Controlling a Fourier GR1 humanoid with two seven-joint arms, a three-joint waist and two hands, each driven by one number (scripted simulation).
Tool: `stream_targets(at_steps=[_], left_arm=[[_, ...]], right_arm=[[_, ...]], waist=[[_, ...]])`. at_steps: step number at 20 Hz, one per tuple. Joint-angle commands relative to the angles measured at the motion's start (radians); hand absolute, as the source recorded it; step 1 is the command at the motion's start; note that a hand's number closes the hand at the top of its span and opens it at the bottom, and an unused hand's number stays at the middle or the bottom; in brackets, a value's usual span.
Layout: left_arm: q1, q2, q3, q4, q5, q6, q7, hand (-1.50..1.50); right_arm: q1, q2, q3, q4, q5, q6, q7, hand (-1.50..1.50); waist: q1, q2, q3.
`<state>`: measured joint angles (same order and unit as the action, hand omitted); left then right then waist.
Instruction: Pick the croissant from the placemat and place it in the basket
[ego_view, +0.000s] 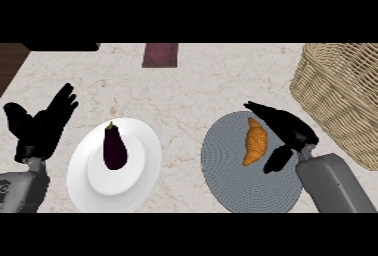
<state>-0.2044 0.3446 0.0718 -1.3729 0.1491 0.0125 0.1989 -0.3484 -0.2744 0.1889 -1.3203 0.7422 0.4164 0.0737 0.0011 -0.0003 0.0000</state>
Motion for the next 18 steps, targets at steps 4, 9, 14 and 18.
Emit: stream_targets(at_steps=[4,9,14,18], left_arm=[[0.014,-0.061,-0.002,-0.031,-0.042,0.017,0.029,0.00],[0.016,-0.013,0.055,0.011,-0.011,-0.074,-0.021,0.00],[0.063,-0.046,0.046,-0.045,-0.030,-0.057,-0.021,0.00],[0.027,-0.082,0.016,-0.028,-0.096,-0.018,-0.011,0.00]], right_arm=[[-0.008,0.050,0.005,0.010,0.094,-0.012,0.050,-1.50],[-0.057,0.087,0.019,0.228,0.185,-0.143,-0.033,-1.50],[0.005,0.033,0.080,0.190,0.253,-0.117,-0.096,1.50],[0.001,0.079,0.072,0.230,0.290,-0.172,-0.107,1.50]], waist=[[0.001,0.000,0.000],[0.006,0.002,0.000],[0.006,0.000,0.000],[0.003,0.000,0.000]])
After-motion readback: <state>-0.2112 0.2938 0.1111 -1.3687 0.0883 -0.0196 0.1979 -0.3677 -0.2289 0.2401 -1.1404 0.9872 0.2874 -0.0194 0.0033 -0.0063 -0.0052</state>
